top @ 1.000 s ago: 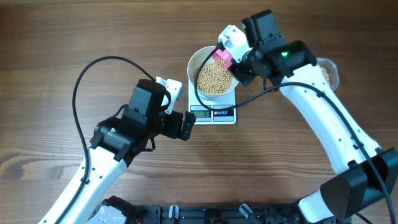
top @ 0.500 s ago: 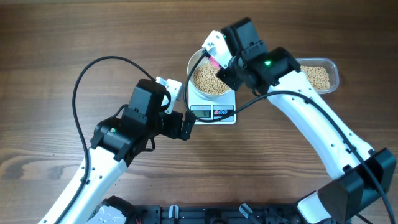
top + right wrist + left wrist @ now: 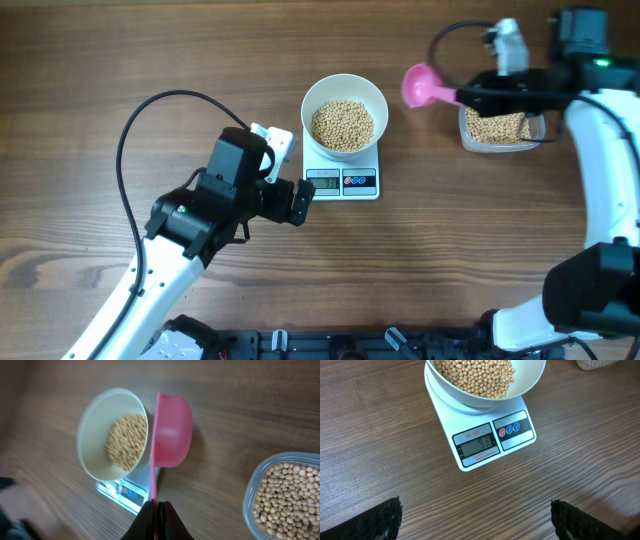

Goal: Scoop item into bowl and weigh 150g on scale

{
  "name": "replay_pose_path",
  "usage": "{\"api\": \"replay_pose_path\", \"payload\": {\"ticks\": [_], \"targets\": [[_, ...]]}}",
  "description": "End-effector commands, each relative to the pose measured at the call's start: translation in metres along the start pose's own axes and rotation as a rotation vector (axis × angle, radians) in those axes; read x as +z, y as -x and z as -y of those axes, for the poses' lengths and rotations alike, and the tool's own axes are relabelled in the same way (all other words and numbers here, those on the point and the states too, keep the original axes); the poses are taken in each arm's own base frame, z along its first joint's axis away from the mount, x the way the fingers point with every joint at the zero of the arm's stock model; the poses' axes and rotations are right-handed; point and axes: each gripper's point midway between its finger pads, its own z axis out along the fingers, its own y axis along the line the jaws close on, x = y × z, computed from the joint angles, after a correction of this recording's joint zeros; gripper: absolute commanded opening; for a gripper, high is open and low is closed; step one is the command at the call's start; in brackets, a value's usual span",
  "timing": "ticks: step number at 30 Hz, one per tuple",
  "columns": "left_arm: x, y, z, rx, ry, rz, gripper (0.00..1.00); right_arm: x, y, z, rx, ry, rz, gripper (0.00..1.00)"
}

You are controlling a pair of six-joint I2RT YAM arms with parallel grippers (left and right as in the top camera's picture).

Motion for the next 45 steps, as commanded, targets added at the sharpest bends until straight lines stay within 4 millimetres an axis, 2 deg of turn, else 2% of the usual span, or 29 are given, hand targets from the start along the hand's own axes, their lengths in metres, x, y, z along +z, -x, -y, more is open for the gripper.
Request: {"api": "replay_pose_path", "payload": {"ticks": [1, 3, 5, 7, 10, 15, 19, 24, 30, 39, 45], "targets": [[-0.001, 0.002, 0.004, 0.024, -0.015, 0.004, 1.00, -0.042, 0.021, -0.014, 0.031, 0.173, 0.157, 0.04], [-0.001, 0.002, 0.004, 0.024, -0.015, 0.004, 1.00, -0.057, 0.017, 0.012, 0.063, 0.060, 0.173, 0.04], [-0.001, 0.002, 0.004, 0.024, -0.015, 0.004, 1.00, -0.067, 0.002, 0.047, 0.100, -0.134, 0.127, 0.04], [-0.001, 0.002, 0.004, 0.024, -0.015, 0.004, 1.00, -0.071, -0.015, 0.068, 0.084, -0.275, 0.050, 0.04], [-0.001, 0.002, 0.004, 0.024, -0.015, 0.004, 1.00, -0.079, -0.026, 0.093, 0.098, -0.437, -0.010, 0.04], [-0.001, 0.002, 0.004, 0.024, -0.015, 0.004, 1.00, -0.091, -0.036, 0.117, 0.128, -0.641, -0.069, 0.04], [-0.001, 0.002, 0.004, 0.024, -0.015, 0.004, 1.00, -0.086, -0.032, 0.115, 0.086, -0.701, -0.091, 0.04], [-0.001, 0.002, 0.004, 0.024, -0.015, 0.004, 1.00, -0.066, -0.048, 0.114, 0.033, -0.772, -0.193, 0.04], [-0.001, 0.002, 0.004, 0.024, -0.015, 0.004, 1.00, -0.047, -0.055, 0.121, 0.032, -0.797, -0.197, 0.04], [-0.001, 0.002, 0.004, 0.024, -0.015, 0.004, 1.00, -0.048, -0.048, 0.129, 0.018, -0.839, -0.167, 0.04], [-0.001, 0.002, 0.004, 0.024, -0.015, 0.004, 1.00, -0.037, -0.066, 0.134, 0.027, -0.830, -0.208, 0.04]]}}
